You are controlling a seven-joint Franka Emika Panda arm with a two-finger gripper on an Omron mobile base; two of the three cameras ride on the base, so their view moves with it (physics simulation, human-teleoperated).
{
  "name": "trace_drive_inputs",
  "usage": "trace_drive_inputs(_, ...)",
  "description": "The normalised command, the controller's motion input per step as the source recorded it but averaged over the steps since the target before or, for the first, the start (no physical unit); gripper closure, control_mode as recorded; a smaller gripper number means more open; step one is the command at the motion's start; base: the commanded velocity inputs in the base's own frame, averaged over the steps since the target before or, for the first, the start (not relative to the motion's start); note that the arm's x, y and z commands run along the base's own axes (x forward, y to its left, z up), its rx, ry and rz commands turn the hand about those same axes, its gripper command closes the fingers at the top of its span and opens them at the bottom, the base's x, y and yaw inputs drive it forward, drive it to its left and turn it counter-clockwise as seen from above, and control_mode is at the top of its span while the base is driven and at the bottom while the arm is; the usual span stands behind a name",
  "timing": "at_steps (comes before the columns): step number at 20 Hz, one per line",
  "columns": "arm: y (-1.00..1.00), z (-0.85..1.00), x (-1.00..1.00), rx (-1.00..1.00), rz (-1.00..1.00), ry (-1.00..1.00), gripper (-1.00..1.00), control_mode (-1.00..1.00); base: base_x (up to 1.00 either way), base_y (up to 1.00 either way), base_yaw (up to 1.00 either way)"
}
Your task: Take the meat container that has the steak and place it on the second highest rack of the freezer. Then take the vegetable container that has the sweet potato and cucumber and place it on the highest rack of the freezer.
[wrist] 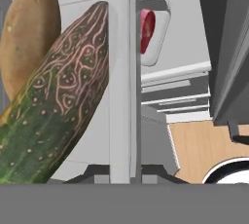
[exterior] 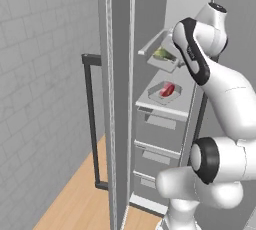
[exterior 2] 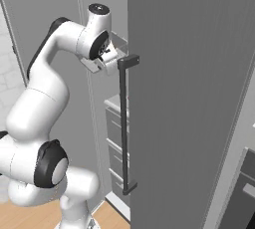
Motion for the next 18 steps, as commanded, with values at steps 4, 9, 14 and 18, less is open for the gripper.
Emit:
trace_drive_inputs(4, -0.30, 0.11, 0.54, 0.00, -0.06, -0.02, 1.00, -1.00, 0.00, 0.00, 0.00)
trace_drive_inputs(9, -0.46, 0.21, 0.42, 0.00, -0.09, 0.00, 1.00, -1.00, 0.00, 0.00, 0.00)
trace_drive_inputs(14, -0.23, 0.09, 0.57, 0.00, -0.05, 0.00, 1.00, -1.00, 0.00, 0.00, 0.00)
trace_drive_inputs(18, -0.11, 0.02, 0.65, 0.00, -0.04, 0.00, 1.00, -1.00, 0.00, 0.00, 0.00)
